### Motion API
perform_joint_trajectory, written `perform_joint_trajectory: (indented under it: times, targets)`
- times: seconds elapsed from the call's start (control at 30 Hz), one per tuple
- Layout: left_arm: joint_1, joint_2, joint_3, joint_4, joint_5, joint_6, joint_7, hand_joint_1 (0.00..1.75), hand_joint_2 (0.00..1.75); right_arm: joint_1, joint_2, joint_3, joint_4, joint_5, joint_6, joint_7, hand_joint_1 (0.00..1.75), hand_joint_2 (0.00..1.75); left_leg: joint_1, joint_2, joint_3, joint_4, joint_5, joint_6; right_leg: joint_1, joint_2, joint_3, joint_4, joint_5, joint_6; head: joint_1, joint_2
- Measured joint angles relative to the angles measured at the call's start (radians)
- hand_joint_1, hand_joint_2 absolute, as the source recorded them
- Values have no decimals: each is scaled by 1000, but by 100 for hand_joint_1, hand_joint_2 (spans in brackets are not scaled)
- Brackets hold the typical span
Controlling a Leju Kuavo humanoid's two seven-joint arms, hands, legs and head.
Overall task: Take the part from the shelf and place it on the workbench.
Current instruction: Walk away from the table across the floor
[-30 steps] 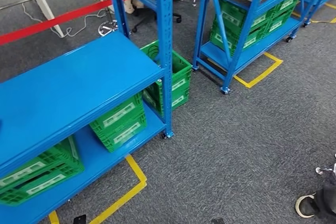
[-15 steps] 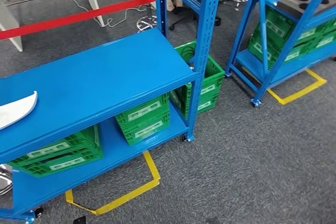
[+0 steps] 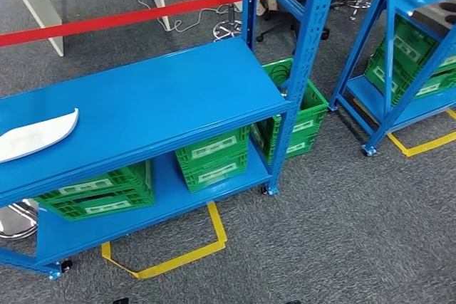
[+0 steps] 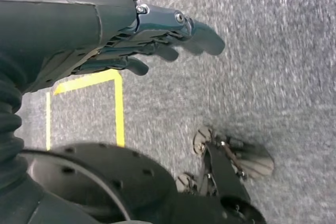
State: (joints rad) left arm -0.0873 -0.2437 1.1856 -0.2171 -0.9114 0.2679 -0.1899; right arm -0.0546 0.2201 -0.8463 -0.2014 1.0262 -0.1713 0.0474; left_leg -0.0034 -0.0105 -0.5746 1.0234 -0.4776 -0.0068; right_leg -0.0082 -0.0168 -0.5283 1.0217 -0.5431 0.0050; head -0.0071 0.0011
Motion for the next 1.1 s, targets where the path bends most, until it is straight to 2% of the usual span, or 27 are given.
perform_joint_trajectory:
  times: [0.07, 0.17, 0.27, 0.3, 0.4, 0.43, 0.47, 0.6, 0.63, 0.77, 0.9, 0.97, 1.1]
  targets:
    - [3, 1, -4, 0, 0, 0, 0, 0, 175, 0, 0, -2, 0, 0, 0, 1, 0, 175, -1, 0, 0, -3, 1, -7, -1, 0, 1, -1, 0, -2, 1, 0]
    - [5, 4, -17, 0, -23, 10, 15, 0, 175, 0, 0, -3, -1, -11, -8, 39, 0, 175, -3, 0, 0, -3, 0, -4, -3, 1, 4, -9, 4, 3, 1, 0]
    - [14, 16, -70, -2, -24, 18, 41, 0, 175, 7, -6, 16, -7, -54, -15, 87, 0, 175, -3, 0, 1, -3, -1, 0, -3, 1, 6, -15, 6, 8, 1, 0]
    - [19, 21, -91, -2, -11, 16, 45, 0, 131, 9, -8, 26, -9, -71, -15, 89, 0, 175, -3, 0, 1, -2, -1, 1, -3, 2, 6, -16, 7, 9, 1, 0]
    - [31, 36, -151, -8, 39, 3, 55, 0, 0, 18, -18, 61, -17, -125, -8, 89, 0, 44, -3, 0, 2, -2, -2, 5, -4, 1, 4, -17, 6, 13, 0, 0]
    - [35, 41, -172, -11, 55, -3, 58, 0, 0, 22, -21, 75, -20, -144, -4, 87, 0, 0, -3, 0, 2, -2, -3, 6, -4, 1, 4, -17, 6, 14, 0, 0]
    - [40, 45, -192, -13, 73, -8, 60, 0, 0, 26, -24, 89, -23, -162, 0, 84, 0, 0, -3, 0, 3, -2, -3, 6, -4, 1, 4, -18, 6, 14, 0, 0]
    - [56, 63, -275, -23, 145, -30, 72, 0, 0, 42, -37, 146, -34, -236, 13, 74, 0, 175, -3, 0, 3, -2, -3, 6, -3, 1, 6, -18, 6, 14, 0, 0]
    - [61, 67, -296, -26, 162, -35, 75, 0, 0, 46, -41, 161, -37, -254, 17, 71, 0, 175, -3, 0, 3, -2, -3, 6, -3, 1, 7, -18, 6, 14, 0, 0]
    - [77, 84, -377, -38, 234, -58, 84, 0, 0, 60, -59, 223, -51, -329, 32, 60, 0, 0, -2, 0, 3, -2, -3, 6, -2, 1, 8, -17, 6, 14, 0, 0]
    - [94, 100, -465, -52, 307, -79, 96, 0, 175, 75, -75, 286, -64, -402, 46, 49, 0, 0, -1, 0, 3, -2, -3, 6, -2, 1, 8, -17, 5, 14, 0, 0]
    - [103, 108, -507, -58, 344, -91, 100, 0, 175, 83, -84, 319, -72, -441, 54, 43, 0, 0, -1, 0, 3, -2, -3, 6, -2, 1, 8, -17, 5, 14, 0, 0]
    - [120, 125, -594, -72, 418, -113, 112, 0, 0, 98, -100, 383, -87, -517, 69, 31, 0, 0, -1, 0, 4, -2, -3, 6, -2, 1, 6, -17, 5, 14, 0, 0]
